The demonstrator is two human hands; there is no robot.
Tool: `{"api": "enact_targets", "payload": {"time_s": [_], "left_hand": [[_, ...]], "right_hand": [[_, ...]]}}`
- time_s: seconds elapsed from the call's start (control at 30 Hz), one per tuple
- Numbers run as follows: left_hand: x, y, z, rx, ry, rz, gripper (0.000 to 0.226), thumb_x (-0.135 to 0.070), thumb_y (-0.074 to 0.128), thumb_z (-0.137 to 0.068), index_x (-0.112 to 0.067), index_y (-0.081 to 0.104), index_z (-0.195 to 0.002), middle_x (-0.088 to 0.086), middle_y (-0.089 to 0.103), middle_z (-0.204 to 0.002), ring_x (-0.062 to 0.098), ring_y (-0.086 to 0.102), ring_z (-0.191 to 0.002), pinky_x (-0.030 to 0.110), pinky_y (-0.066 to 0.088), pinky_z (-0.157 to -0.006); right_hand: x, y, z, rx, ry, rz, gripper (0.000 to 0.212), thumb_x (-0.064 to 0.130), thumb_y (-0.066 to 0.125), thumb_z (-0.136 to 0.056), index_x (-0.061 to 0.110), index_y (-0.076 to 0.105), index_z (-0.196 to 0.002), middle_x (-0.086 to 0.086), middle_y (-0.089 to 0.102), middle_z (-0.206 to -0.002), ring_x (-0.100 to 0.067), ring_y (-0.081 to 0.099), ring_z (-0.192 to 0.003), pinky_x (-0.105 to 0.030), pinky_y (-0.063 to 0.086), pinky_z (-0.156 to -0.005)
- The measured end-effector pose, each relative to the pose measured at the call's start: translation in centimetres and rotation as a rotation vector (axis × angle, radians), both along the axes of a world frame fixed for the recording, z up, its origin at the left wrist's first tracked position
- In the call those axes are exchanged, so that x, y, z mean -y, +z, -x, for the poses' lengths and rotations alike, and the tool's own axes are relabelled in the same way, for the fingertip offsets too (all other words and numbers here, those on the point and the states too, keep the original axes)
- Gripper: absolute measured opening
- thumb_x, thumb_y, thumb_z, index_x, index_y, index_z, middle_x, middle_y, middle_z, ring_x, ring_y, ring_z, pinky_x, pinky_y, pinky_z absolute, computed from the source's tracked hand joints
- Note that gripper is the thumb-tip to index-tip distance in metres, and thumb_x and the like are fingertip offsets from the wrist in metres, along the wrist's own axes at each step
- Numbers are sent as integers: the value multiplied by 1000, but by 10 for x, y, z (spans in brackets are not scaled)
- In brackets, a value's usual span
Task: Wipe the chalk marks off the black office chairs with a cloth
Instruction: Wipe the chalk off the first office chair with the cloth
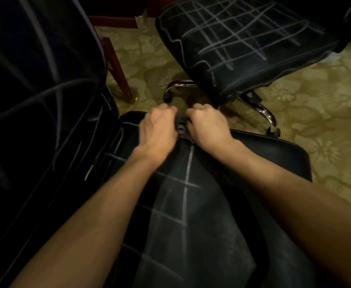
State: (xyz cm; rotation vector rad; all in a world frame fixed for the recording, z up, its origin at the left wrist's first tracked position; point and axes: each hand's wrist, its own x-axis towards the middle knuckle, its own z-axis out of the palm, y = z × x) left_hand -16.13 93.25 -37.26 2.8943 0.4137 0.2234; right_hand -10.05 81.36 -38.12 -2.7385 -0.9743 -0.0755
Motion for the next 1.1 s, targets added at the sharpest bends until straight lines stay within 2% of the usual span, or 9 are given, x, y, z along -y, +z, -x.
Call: {"api": "enact_targets", "payload": {"time_s": [0.2,0.37,0.5,0.6,0.73,0.83,0.97,1.03,1.1], "left_hand": [[-48,-11,8,42,122,43,24,-6,54,-91,-13,67,-109,14,64,-114,40,61,-105,43,49,-86],[-1,-15,32,81,-8,68,27,-6,54,-90,-15,67,-112,11,63,-109,34,60,-102,45,50,-85],[43,-14,104,125,-188,98,29,-11,39,-83,-10,66,-93,12,59,-91,34,58,-85,43,51,-66],[69,-16,150,155,-255,140,29,-16,39,-86,-12,68,-88,6,58,-85,29,56,-78,39,52,-61],[60,-19,125,160,-237,69,28,-13,47,-85,-11,73,-95,6,62,-85,29,60,-77,35,54,-56],[42,-16,74,88,-166,7,24,-4,57,-87,-11,70,-105,10,62,-99,34,59,-93,43,53,-69],[34,-12,29,69,-57,48,31,-5,53,-94,-16,69,-119,9,62,-108,31,58,-103,43,49,-82],[39,-16,42,87,-84,81,31,-6,54,-93,-16,71,-116,8,65,-105,30,61,-98,43,52,-82],[51,-22,77,130,-194,137,27,-7,55,-91,-14,73,-110,8,66,-98,29,61,-90,45,54,-76]], "right_hand": [[-58,-6,-11,-23,65,58,25,16,54,-96,10,64,-118,-10,61,-122,-31,58,-115,-37,47,-88],[9,-8,13,12,117,32,23,16,53,-97,10,66,-115,-10,61,-112,-29,55,-108,-38,46,-82],[75,-10,87,120,134,-66,9,15,58,-88,10,65,-86,-8,60,-87,-28,55,-84,-35,42,-64],[109,-13,128,150,187,-117,18,22,52,-89,12,66,-84,-4,60,-83,-24,53,-79,-32,44,-64],[102,-14,109,208,233,-67,7,17,70,-80,13,65,-79,-5,60,-80,-27,57,-78,-34,47,-60],[68,-10,60,223,170,-7,15,9,78,-75,8,63,-77,-10,61,-79,-32,60,-77,-31,42,-51],[44,-4,25,129,111,131,13,9,60,-93,3,65,-103,-13,62,-103,-33,57,-100,-37,44,-66],[59,-7,37,164,116,35,6,9,64,-85,3,65,-88,-14,62,-88,-36,60,-86,-36,45,-57],[87,-14,63,225,120,-74,11,16,57,-82,7,62,-78,-12,60,-79,-33,58,-76,-33,43,-52]]}}
